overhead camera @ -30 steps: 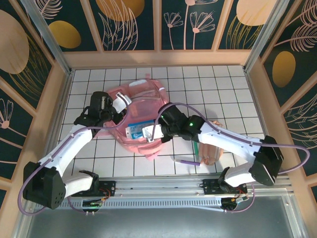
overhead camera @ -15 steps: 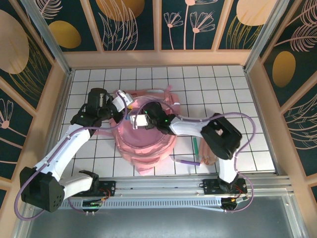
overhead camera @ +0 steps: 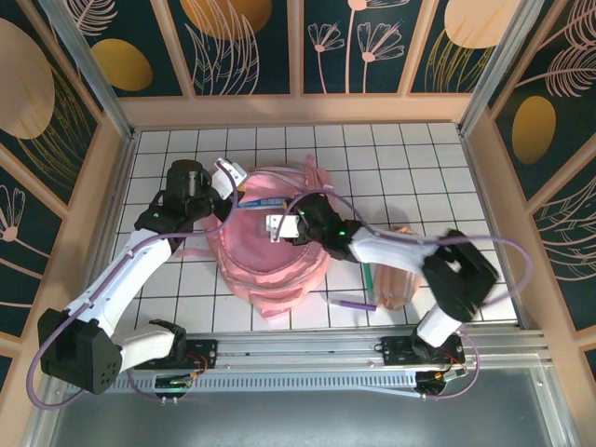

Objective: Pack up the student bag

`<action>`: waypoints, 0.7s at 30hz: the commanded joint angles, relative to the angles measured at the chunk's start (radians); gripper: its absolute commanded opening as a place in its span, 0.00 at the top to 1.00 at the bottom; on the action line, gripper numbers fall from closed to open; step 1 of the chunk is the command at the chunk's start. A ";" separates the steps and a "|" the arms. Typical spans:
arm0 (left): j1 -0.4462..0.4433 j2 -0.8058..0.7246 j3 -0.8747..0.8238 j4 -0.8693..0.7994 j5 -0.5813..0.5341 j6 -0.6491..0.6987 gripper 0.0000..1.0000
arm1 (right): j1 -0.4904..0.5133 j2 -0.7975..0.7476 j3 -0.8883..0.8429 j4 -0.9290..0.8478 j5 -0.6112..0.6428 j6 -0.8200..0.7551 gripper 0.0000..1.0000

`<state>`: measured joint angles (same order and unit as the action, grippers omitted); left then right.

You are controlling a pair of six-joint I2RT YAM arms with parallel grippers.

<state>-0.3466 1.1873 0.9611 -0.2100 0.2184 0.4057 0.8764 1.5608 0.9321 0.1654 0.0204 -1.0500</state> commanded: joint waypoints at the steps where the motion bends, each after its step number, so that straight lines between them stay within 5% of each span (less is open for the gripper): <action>1: 0.001 0.008 0.018 0.178 -0.124 -0.099 1.00 | -0.004 -0.226 -0.066 -0.072 -0.321 0.179 0.34; 2: 0.001 0.016 0.018 0.183 -0.156 -0.122 1.00 | -0.004 -0.285 -0.092 -0.064 -0.335 0.243 0.31; 4: 0.001 0.025 0.018 0.191 -0.211 -0.160 1.00 | -0.004 -0.380 -0.145 0.003 -0.257 0.458 0.01; 7: 0.001 0.033 0.018 0.203 -0.281 -0.223 1.00 | -0.017 -0.482 -0.198 0.057 0.221 0.952 0.01; 9: 0.001 0.039 0.018 0.206 -0.305 -0.251 1.00 | -0.060 -0.501 -0.166 -0.180 0.560 1.362 0.01; 10: 0.000 0.044 0.018 0.205 -0.310 -0.261 1.00 | -0.115 -0.495 -0.137 -0.364 0.614 1.543 0.01; 14: 0.001 0.059 0.017 0.211 -0.267 -0.277 1.00 | -0.443 -0.403 -0.101 -0.795 0.352 1.849 0.02; 16: 0.001 0.061 -0.008 0.210 -0.240 -0.278 1.00 | -0.558 -0.345 -0.145 -0.836 0.194 1.839 0.05; 21: 0.001 0.054 -0.016 0.205 -0.235 -0.259 1.00 | -0.617 -0.294 -0.216 -0.819 0.137 1.799 0.07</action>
<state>-0.3500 1.2579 0.9386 -0.1135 -0.0273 0.1780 0.2600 1.2629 0.7277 -0.5606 0.2230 0.6674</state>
